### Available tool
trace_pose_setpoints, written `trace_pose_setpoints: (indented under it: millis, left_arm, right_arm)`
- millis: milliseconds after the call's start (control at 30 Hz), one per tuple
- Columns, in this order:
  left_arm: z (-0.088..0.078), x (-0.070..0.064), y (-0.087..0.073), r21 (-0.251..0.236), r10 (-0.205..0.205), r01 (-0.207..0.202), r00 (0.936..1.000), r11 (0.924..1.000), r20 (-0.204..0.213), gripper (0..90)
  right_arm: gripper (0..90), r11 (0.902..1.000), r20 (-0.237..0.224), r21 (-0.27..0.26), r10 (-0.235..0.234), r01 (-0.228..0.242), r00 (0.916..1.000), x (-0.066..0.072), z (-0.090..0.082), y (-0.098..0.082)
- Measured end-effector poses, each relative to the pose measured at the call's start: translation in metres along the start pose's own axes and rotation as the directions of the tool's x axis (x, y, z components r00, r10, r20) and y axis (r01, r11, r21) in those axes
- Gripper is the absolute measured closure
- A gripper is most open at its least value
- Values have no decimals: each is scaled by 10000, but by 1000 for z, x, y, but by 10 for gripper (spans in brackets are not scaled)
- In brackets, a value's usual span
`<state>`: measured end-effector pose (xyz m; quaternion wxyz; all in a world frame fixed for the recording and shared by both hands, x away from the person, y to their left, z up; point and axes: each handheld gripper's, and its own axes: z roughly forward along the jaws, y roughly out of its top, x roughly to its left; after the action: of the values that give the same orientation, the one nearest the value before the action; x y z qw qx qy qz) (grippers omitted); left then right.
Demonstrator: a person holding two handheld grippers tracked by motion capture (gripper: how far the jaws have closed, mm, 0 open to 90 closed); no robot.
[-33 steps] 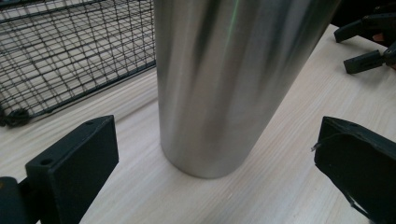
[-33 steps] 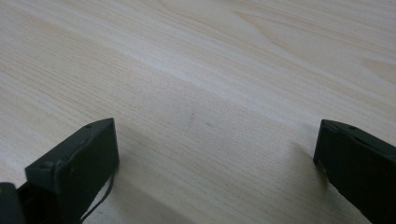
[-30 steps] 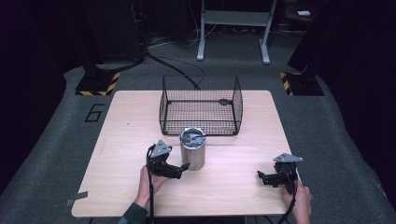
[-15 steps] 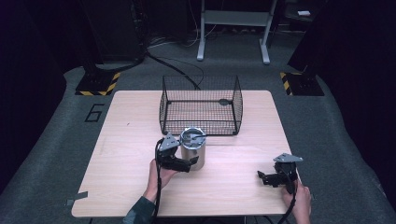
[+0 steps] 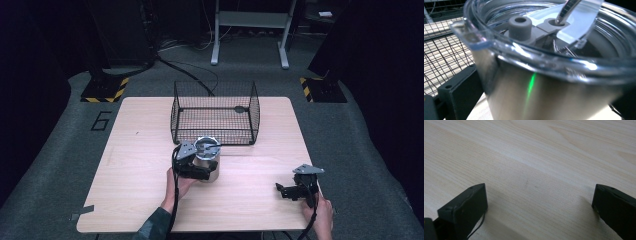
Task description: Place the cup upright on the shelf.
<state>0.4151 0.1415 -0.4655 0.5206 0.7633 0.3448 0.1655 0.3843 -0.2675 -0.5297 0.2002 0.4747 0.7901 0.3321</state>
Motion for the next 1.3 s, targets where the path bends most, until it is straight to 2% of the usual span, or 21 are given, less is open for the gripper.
trace_pose_setpoints:
  millis: [167, 200, 233, 467, 567, 933, 1200, 1267, 1300]
  left_arm:
    - [7, 0, -1, -216, -31, 27, 9999, 9998, -142, 0]
    - [8, -1, -2, -211, -140, 138, 9999, 9997, -92, 0]
    - [9, -1, -2, -287, -10, 4, 9998, 9996, -219, 0]
    - [13, -6, -1, -393, 44, -66, 9984, 9992, -571, 0]
    - [17, -7, -1, -458, -96, 70, 9982, 9989, -584, 0]
    - [18, -7, -2, -481, 109, -142, 9976, 9987, -690, 23]
    - [16, -3, -2, -402, 82, -102, 9988, 9991, -491, 27]
    - [15, -3, -2, -443, -152, 133, 9989, 9989, -435, 27]
    - [14, -2, -2, -432, -23, 3, 9989, 9991, -467, 27]
  right_arm:
    - [0, 10000, 0, 0, -5, 5, 10000, 0, 0, 0]
    - [0, 10000, 1, 1, -5, 5, 10000, 0, 0, 0]
    - [0, 10000, 0, 0, -5, 5, 10000, 0, 0, 0]
    - [0, 10000, 3, -4, -5, 5, 10000, 0, 0, 0]
    - [0, 10000, 1, -3, -5, 5, 10000, 0, 0, 0]
    - [0, 10000, 1, 1, -4, 4, 10000, 0, 0, 0]
    - [0, 10000, 1, -2, -5, 5, 10000, 0, 0, 0]
    - [0, 10000, 2, -2, -6, 6, 10000, 0, 0, 0]
    - [0, 10000, 2, -2, -6, 6, 10000, 0, 0, 0]
